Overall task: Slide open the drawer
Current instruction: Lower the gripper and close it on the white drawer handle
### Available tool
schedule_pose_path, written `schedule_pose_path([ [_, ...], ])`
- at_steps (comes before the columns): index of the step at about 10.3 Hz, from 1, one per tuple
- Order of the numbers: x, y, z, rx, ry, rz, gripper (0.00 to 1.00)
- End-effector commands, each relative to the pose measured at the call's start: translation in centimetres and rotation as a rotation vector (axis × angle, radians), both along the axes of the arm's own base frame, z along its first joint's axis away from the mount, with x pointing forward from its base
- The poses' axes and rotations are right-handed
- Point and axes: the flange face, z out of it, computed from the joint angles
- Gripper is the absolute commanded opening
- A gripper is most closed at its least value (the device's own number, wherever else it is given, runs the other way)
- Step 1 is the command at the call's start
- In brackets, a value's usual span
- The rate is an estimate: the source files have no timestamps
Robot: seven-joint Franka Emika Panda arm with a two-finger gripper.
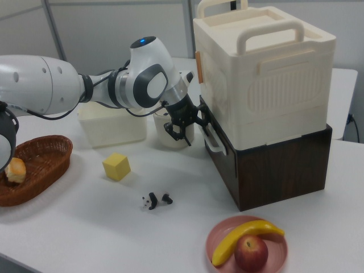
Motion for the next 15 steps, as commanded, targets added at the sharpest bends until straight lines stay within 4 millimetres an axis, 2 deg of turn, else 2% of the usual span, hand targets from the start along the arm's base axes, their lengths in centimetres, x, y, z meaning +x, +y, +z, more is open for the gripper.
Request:
schedule_pose_path([
  [1, 0.3, -0.1, -0.2, -0.014, -0.014, 0.016, 0.61],
  [4, 0.3, -0.2, 0.1, 0.0, -0.02, 0.002, 0.61],
  [6, 0.8, -0.5, 1.9, 0.007, -0.065, -0.036, 0.61],
  [11, 0.8, -0.4, 1.9, 0.016, -0.069, -0.058, 0.61],
  [15, 0.9, -0.1, 1.9, 0.023, -0.073, -0.067, 0.55],
])
